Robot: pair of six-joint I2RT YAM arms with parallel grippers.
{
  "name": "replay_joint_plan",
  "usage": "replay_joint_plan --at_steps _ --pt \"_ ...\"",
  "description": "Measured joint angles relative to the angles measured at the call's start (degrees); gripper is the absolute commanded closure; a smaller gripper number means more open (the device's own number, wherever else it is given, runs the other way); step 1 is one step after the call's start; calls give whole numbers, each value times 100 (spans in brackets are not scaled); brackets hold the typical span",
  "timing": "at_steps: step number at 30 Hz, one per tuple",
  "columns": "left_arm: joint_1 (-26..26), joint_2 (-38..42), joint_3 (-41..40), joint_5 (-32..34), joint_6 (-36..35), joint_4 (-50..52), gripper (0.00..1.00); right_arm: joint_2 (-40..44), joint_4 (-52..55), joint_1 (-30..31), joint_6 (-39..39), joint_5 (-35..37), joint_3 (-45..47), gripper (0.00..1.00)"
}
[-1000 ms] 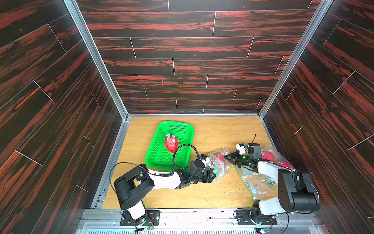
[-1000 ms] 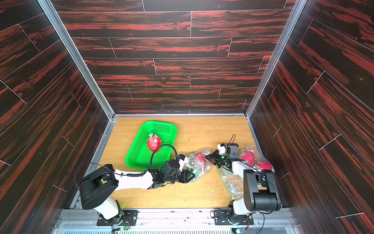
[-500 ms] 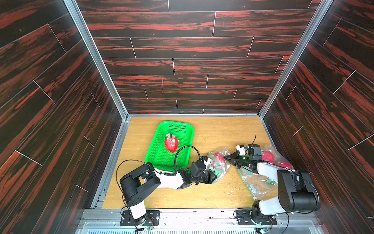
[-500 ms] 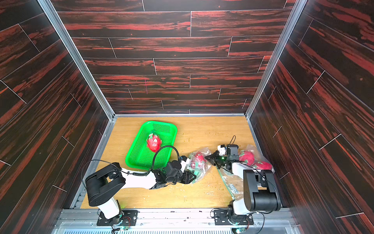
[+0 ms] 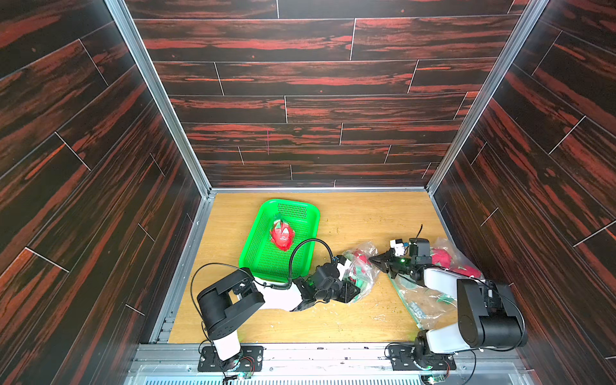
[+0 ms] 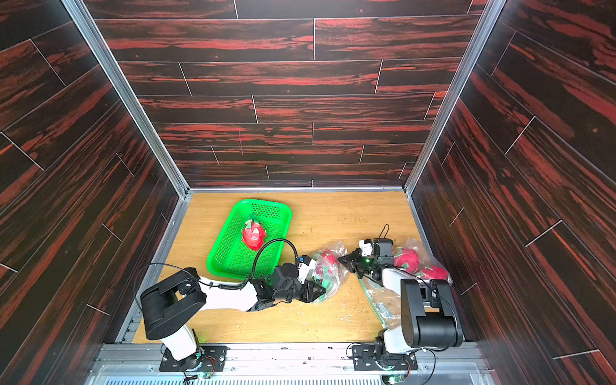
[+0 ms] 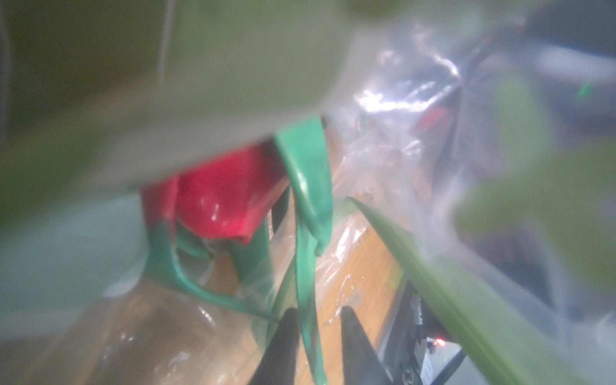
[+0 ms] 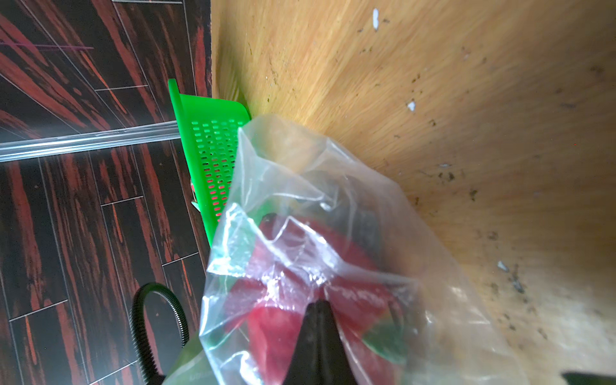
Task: Open the zip-top bag and take out the dragon fruit
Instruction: Pick up the dragon fruit from the zipper food storage bag.
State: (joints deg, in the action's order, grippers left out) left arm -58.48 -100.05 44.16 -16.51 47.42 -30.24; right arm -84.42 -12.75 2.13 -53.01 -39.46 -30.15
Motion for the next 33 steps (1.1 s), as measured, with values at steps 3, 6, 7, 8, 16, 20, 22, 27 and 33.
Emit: replay_joint_plan --at_steps 3,6,7,8,16,20,22,27,33 --pt "-4 -35 42 -37 0 11 71 0 -61 -2 -46 0 37 100" --pt "-4 -284 262 -92 4 -15 69 0 -116 -2 -103 -4 46 100" --pt "-4 -363 313 -107 4 -35 69 0 -144 -2 -118 -4 55 100" --pt "-4 -426 343 -111 2 -48 69 2 -149 -2 -127 -7 57 100" --pt "2 -533 409 -87 -17 9 100 7 -238 -15 -186 -39 103 100" --pt "-4 -308 409 -81 -90 435 100 7 -280 -129 -184 -42 107 100" --pt "-4 22 420 -85 -151 894 100 7 -273 -192 -175 -35 94 100" --pt "-7 1019 846 -107 -367 2337 100 -42 -260 -321 -94 -7 -162 100" --pt "-4 1781 1458 -76 -796 3182 100 -208 -800 -391 -291 -492 -330 83"
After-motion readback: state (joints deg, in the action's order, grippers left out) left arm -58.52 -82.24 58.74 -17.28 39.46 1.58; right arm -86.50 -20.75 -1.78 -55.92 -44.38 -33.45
